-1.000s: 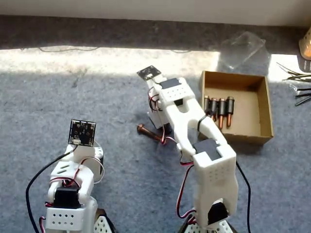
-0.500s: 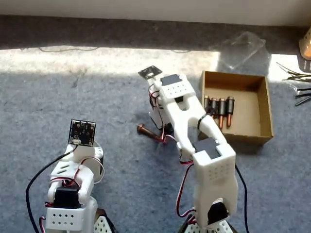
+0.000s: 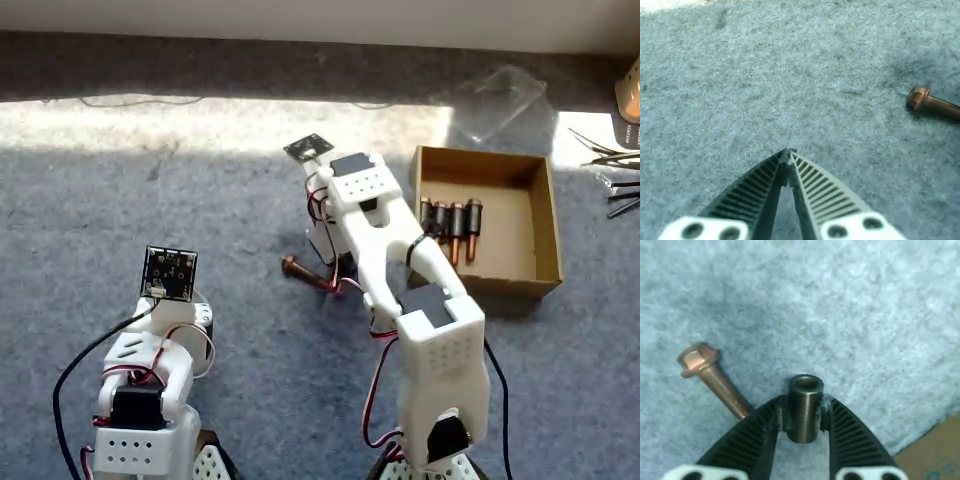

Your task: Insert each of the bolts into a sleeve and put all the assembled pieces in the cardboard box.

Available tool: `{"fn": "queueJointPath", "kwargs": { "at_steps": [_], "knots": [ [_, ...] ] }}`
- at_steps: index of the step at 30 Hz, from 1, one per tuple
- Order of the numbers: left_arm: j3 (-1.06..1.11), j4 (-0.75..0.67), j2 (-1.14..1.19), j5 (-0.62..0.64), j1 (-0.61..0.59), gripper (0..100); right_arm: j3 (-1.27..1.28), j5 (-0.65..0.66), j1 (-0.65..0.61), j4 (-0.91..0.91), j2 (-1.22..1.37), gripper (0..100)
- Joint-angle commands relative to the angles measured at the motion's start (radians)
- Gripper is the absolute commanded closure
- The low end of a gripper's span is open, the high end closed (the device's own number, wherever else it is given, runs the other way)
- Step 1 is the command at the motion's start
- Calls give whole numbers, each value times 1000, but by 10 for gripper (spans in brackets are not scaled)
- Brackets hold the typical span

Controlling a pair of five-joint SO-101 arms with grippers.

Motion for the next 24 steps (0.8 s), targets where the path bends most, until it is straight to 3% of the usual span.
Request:
{"fn": "queueJointPath", "kwargs": {
  "at_steps": [1, 12, 16, 24],
  "knots": [
    [22, 6, -10, -8, 12, 982, -36, 3, -25, -18, 10, 900],
    [22, 6, -10, -8, 12, 982, -39, 3, -33, -8, 68, 906],
    [22, 6, -10, -8, 12, 982, -41, 3, -31, -8, 65, 998],
    [22, 6, -10, -8, 12, 982, -39, 3, -31, 79, -101, 995]
  ]
}}
